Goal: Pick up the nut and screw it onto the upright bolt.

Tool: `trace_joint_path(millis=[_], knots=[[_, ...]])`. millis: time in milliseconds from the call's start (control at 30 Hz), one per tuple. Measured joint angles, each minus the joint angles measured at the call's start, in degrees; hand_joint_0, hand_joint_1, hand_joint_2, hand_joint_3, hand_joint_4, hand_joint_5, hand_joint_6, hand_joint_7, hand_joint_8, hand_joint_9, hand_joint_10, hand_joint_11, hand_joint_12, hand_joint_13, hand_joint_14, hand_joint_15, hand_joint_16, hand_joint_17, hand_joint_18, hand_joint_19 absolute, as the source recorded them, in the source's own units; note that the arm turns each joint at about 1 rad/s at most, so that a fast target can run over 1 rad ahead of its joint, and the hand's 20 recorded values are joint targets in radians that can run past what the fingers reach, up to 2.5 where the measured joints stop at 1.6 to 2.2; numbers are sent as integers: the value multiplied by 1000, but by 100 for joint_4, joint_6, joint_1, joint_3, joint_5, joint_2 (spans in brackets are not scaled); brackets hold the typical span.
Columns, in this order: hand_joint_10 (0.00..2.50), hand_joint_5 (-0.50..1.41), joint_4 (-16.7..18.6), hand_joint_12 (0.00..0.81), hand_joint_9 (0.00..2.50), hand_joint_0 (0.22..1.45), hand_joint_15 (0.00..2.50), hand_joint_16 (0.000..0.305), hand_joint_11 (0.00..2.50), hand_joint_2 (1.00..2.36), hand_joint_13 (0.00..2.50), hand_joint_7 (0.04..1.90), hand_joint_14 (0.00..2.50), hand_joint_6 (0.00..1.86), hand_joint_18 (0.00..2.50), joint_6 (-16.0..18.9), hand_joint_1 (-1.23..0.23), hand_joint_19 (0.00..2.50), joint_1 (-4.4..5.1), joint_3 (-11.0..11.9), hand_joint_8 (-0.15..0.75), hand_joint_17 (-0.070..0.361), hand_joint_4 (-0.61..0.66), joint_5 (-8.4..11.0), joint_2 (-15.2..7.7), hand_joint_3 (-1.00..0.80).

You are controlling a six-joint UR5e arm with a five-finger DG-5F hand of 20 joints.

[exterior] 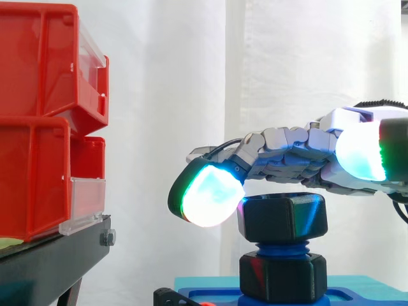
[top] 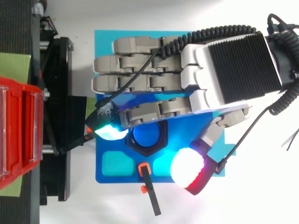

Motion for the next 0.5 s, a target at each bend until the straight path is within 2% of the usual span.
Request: trace_joint_path(millis=[500], knots=[[0,-71,57,326,330,440,0,41,0,1000,17,1296,0,501,0,29,-104,0,-85,0,235,93,131,-28,-1,-500]])
